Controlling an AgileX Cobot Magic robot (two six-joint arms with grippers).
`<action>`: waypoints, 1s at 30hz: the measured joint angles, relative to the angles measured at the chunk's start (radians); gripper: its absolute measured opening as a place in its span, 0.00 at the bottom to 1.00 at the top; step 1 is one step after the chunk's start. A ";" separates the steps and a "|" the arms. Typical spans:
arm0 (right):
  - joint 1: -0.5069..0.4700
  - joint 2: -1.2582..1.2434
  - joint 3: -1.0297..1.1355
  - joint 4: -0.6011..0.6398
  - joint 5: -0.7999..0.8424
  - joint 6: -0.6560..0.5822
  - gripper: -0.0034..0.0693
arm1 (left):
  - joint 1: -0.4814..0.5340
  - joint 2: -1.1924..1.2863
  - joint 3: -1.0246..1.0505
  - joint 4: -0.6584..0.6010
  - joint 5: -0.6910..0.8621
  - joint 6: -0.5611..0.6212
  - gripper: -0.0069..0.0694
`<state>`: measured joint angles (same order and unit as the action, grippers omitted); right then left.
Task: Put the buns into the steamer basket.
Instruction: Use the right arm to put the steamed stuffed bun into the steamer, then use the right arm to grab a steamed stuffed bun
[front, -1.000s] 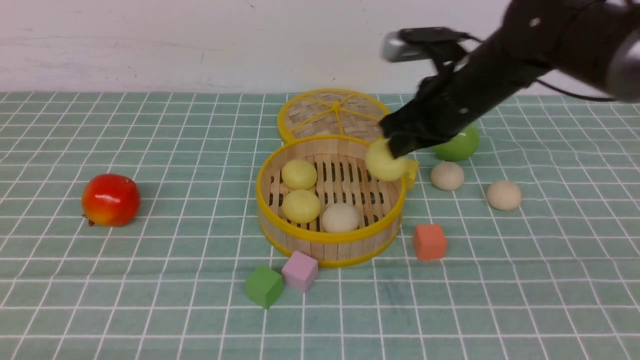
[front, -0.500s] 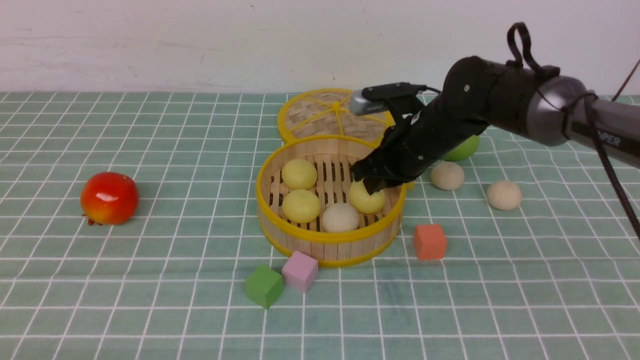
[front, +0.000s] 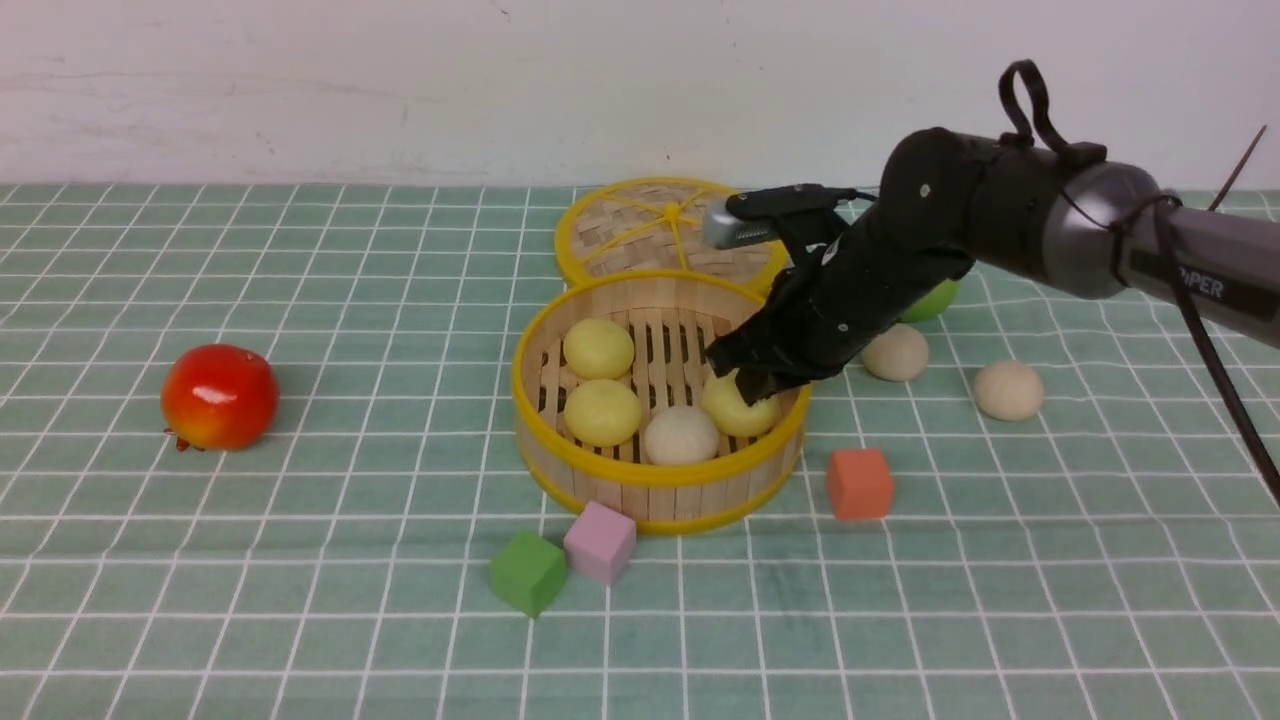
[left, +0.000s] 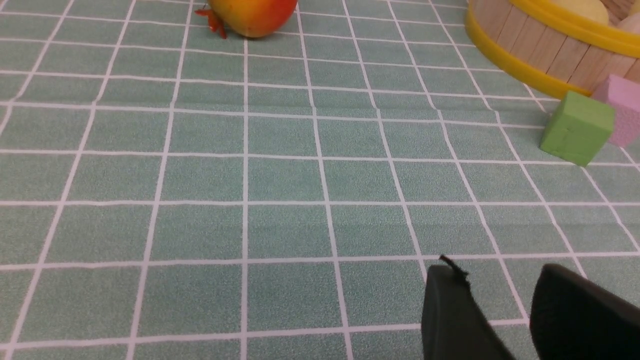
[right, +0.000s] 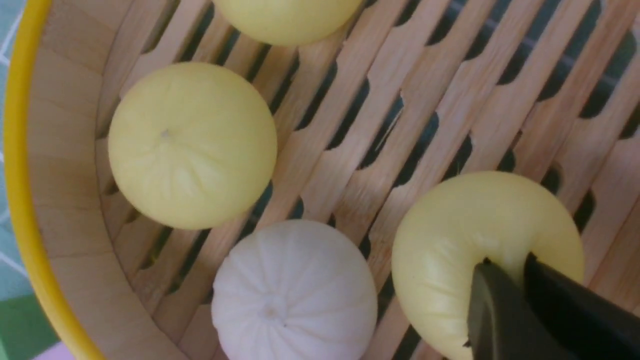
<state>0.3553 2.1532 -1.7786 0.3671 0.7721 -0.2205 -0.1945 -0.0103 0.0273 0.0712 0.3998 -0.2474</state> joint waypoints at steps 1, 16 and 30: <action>-0.003 -0.005 0.000 -0.003 0.003 0.039 0.18 | 0.000 0.000 0.000 0.000 0.000 0.000 0.40; -0.104 -0.110 -0.045 -0.148 0.085 0.113 0.54 | 0.000 0.000 0.000 0.000 0.000 -0.001 0.40; -0.329 -0.024 -0.045 -0.271 0.126 0.237 0.52 | 0.000 0.000 0.000 0.000 0.000 -0.002 0.40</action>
<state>0.0260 2.1292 -1.8239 0.0957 0.8978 0.0162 -0.1945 -0.0103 0.0273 0.0712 0.3998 -0.2492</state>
